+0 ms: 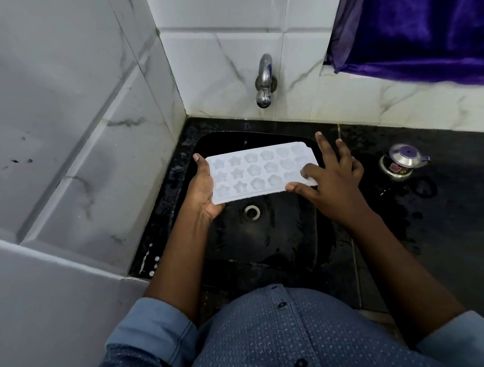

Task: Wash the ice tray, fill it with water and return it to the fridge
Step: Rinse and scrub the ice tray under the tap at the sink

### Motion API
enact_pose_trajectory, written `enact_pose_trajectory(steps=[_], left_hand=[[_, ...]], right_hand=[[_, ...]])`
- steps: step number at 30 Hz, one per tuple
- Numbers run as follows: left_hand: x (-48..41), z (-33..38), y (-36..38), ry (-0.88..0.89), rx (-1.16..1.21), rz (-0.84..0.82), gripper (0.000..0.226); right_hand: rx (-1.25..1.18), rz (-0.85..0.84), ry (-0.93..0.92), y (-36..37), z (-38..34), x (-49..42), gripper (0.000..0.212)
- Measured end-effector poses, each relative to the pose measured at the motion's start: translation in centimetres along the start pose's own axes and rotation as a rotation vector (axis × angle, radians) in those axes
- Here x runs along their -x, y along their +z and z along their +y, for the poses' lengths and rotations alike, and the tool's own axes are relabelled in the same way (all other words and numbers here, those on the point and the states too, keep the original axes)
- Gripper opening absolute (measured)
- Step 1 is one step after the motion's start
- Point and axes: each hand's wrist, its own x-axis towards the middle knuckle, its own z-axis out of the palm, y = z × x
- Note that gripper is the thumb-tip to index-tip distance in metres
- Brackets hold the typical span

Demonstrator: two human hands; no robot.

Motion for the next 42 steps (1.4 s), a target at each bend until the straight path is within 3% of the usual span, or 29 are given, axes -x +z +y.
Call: enact_pose_trajectory(steps=[14, 19, 23, 27, 30, 35, 42], left_hand=[[0.9, -0.4, 0.3, -0.037, 0.01, -0.042, 0.085], [0.8, -0.2, 0.4, -0.021, -0.002, -0.052, 0.091], [1.0, -0.8, 0.4, -0.026, -0.003, -0.065, 0.092], [1.0, -0.9, 0.4, -0.019, -0.013, -0.061, 0.095], [1.0, -0.9, 0.3, -0.016, -0.023, -0.045, 0.094], [1.0, -1.2, 0.2, -0.015, -0.018, -0.029, 0.092], [1.1, -0.9, -0.2, -0.006, 0.005, -0.051, 0.094]], right_hand=[[0.101, 0.228, -0.021, 0.8, -0.1, 0.5, 0.06], [0.126, 0.132, 0.023, 0.3, -0.3, 0.4, 0.065], [0.155, 0.156, 0.045, 0.2, -0.5, 0.4, 0.07], [0.063, 0.234, -0.072, 0.4, -0.7, 0.5, 0.048], [-0.016, 0.173, -0.148, 0.6, -0.9, 0.5, 0.039], [0.011, 0.089, -0.13, 0.7, -1.8, 0.5, 0.069], [0.008, 0.141, -0.147, 0.9, -2.2, 0.5, 0.072]])
